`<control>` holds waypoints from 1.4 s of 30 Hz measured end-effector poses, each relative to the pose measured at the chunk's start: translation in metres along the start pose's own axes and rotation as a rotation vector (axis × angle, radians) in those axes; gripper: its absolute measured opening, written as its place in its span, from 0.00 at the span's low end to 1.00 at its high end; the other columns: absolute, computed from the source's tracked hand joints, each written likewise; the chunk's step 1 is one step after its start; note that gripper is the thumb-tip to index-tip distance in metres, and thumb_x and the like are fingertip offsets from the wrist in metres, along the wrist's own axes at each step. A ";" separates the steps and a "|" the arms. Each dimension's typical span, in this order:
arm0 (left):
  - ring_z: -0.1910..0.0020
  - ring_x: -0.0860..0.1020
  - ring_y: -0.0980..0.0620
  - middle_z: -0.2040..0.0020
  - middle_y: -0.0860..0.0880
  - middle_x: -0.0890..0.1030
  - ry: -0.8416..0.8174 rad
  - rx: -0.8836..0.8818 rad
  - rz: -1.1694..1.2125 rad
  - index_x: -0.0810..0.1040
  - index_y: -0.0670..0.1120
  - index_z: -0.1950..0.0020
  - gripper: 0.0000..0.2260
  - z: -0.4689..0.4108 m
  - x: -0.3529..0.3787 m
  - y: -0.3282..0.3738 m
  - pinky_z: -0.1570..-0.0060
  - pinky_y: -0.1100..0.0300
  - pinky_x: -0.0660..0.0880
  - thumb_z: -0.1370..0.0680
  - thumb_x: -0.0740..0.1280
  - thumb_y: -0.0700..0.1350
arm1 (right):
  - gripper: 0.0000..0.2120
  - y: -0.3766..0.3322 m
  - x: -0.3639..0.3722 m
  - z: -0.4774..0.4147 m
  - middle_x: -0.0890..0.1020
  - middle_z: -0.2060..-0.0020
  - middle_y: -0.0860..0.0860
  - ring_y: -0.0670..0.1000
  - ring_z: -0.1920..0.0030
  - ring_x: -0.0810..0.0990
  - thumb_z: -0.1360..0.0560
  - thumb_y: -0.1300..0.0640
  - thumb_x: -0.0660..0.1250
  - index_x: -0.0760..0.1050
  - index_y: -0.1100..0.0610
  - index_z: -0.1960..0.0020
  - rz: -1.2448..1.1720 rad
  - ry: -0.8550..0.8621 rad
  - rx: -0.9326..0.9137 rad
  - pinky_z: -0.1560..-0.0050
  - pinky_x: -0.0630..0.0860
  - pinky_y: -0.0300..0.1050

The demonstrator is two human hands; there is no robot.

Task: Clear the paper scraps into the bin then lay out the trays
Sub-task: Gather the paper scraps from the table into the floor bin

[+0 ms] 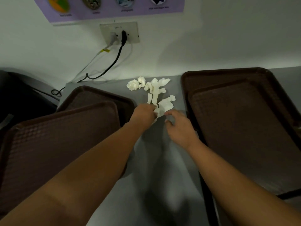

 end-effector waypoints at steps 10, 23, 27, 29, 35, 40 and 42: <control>0.63 0.75 0.48 0.63 0.46 0.79 0.386 -0.026 0.402 0.78 0.42 0.56 0.12 0.035 -0.082 -0.012 0.62 0.58 0.65 0.18 0.62 0.47 | 0.15 -0.015 -0.008 -0.003 0.76 0.38 0.52 0.51 0.39 0.76 0.23 0.60 0.63 0.74 0.55 0.37 0.022 0.048 0.009 0.36 0.73 0.48; 0.56 0.81 0.40 0.55 0.35 0.82 0.395 -0.261 1.313 0.79 0.44 0.61 0.08 0.048 -0.124 -0.059 0.47 0.39 0.79 0.27 0.71 0.48 | 0.14 -0.024 0.028 -0.035 0.79 0.46 0.53 0.54 0.47 0.78 0.25 0.54 0.65 0.74 0.55 0.40 0.121 -0.005 0.058 0.49 0.74 0.45; 0.65 0.78 0.46 0.66 0.48 0.79 0.427 -0.275 1.231 0.73 0.46 0.61 0.12 0.056 -0.126 -0.077 0.57 0.42 0.78 0.23 0.70 0.51 | 0.15 -0.024 0.041 -0.049 0.80 0.48 0.54 0.57 0.47 0.79 0.26 0.55 0.66 0.72 0.55 0.40 0.154 -0.010 0.092 0.47 0.77 0.51; 0.72 0.75 0.48 0.70 0.48 0.74 0.426 -0.290 1.224 0.71 0.44 0.58 0.12 0.062 -0.123 -0.083 0.70 0.50 0.77 0.21 0.69 0.49 | 0.18 -0.023 0.047 -0.057 0.80 0.47 0.54 0.57 0.48 0.79 0.27 0.54 0.67 0.70 0.51 0.38 0.169 0.020 0.113 0.47 0.78 0.53; 0.78 0.71 0.52 0.75 0.49 0.72 0.376 -0.320 1.137 0.71 0.44 0.60 0.13 0.074 -0.106 -0.103 0.74 0.60 0.70 0.21 0.69 0.48 | 0.16 -0.017 0.060 -0.078 0.81 0.45 0.56 0.59 0.43 0.79 0.25 0.62 0.65 0.76 0.56 0.38 0.336 -0.002 0.191 0.43 0.77 0.49; 0.79 0.70 0.52 0.75 0.48 0.71 0.357 -0.342 1.160 0.70 0.45 0.63 0.14 0.078 -0.100 -0.101 0.74 0.59 0.69 0.20 0.68 0.47 | 0.10 -0.037 0.051 -0.068 0.80 0.49 0.60 0.61 0.48 0.78 0.21 0.60 0.58 0.77 0.63 0.47 0.199 0.128 0.067 0.49 0.74 0.49; 0.79 0.68 0.51 0.74 0.48 0.69 0.361 -0.358 1.163 0.69 0.44 0.62 0.14 0.078 -0.101 -0.098 0.75 0.60 0.68 0.20 0.68 0.47 | 0.09 -0.047 0.045 -0.059 0.76 0.49 0.59 0.59 0.50 0.76 0.21 0.60 0.57 0.74 0.63 0.51 0.058 0.195 0.006 0.50 0.73 0.50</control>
Point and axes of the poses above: each hand's wrist, its own z-axis away from the middle knuckle, its own x-axis out of the palm, y = z × x, the point moved 6 cm from there along -z, towards the middle knuckle
